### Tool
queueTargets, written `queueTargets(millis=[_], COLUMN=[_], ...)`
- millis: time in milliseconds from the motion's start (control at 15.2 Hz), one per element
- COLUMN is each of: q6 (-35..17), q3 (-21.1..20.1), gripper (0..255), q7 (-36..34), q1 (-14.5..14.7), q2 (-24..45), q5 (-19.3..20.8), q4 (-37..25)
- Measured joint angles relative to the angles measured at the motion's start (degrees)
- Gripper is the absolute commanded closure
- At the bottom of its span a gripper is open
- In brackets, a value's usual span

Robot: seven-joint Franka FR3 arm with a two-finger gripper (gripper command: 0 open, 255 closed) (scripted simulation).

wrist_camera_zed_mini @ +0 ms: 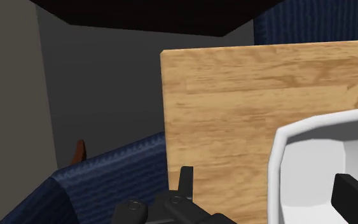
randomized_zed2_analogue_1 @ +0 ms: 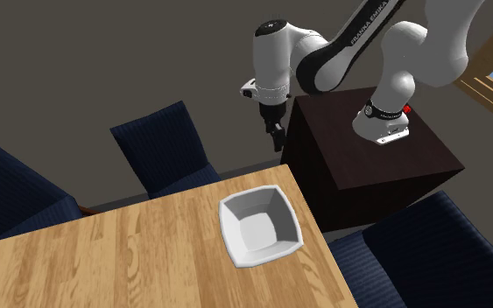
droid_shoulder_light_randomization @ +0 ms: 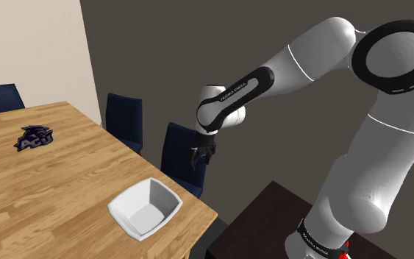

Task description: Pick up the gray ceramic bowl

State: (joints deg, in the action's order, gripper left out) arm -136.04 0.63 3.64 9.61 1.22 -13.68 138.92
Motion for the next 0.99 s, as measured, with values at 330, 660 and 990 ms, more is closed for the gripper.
queueTargets(millis=[330, 660, 990], q6=[-5.47, -9.15, -12.01], q3=[-2.15, -4.85, -6.38], gripper=[0, 0, 0], q7=[4.3, 8.51, 10.6], q1=[1.02, 0.82, 0.56], q2=[10.18, 20.58, 26.93], q5=[-5.79, -10.34, -12.22], q4=[-5.38, -12.77, -16.55])
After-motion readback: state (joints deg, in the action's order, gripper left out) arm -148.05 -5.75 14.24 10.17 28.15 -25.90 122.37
